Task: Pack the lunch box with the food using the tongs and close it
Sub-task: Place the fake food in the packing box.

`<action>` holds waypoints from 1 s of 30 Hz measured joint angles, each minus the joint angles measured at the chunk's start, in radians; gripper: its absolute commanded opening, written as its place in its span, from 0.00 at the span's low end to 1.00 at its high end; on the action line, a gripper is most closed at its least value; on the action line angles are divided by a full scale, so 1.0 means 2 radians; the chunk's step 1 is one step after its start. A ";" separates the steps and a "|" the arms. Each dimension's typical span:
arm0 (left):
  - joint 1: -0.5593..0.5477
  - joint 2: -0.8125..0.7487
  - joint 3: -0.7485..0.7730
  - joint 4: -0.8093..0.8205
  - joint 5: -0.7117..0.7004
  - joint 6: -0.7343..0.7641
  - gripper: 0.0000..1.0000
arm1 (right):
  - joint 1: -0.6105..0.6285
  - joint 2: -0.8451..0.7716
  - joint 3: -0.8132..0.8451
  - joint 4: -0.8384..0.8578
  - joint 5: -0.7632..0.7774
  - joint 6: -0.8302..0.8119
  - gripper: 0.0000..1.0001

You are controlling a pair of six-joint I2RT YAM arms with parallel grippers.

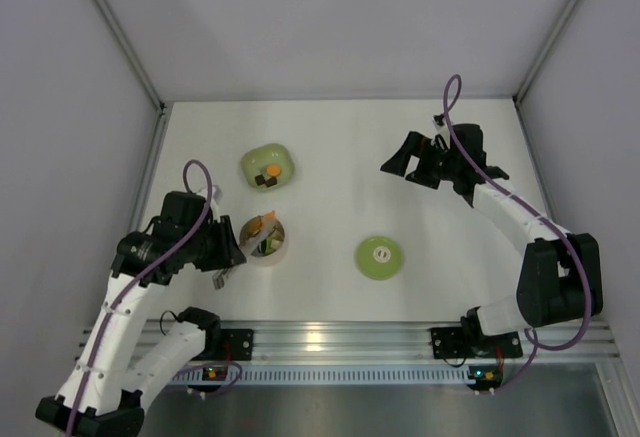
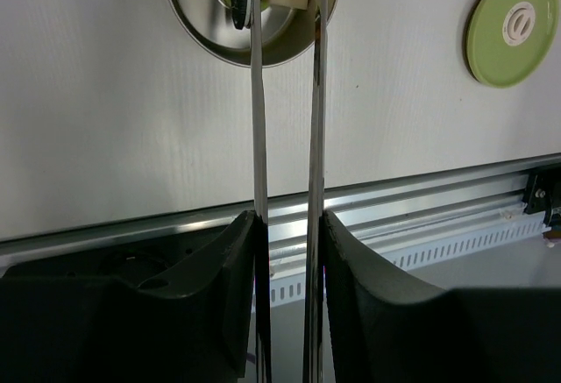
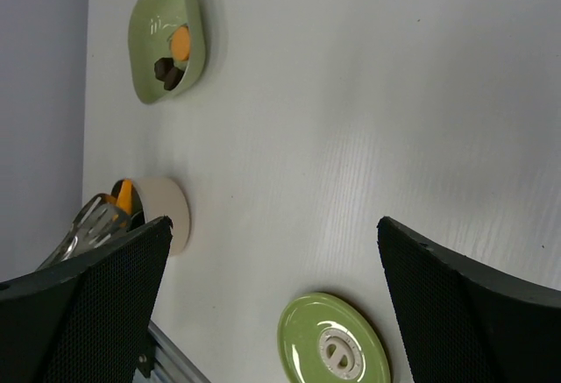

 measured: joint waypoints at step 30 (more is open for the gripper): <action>-0.001 -0.014 0.000 -0.020 0.001 -0.012 0.48 | 0.001 -0.001 -0.007 0.000 0.009 0.000 0.99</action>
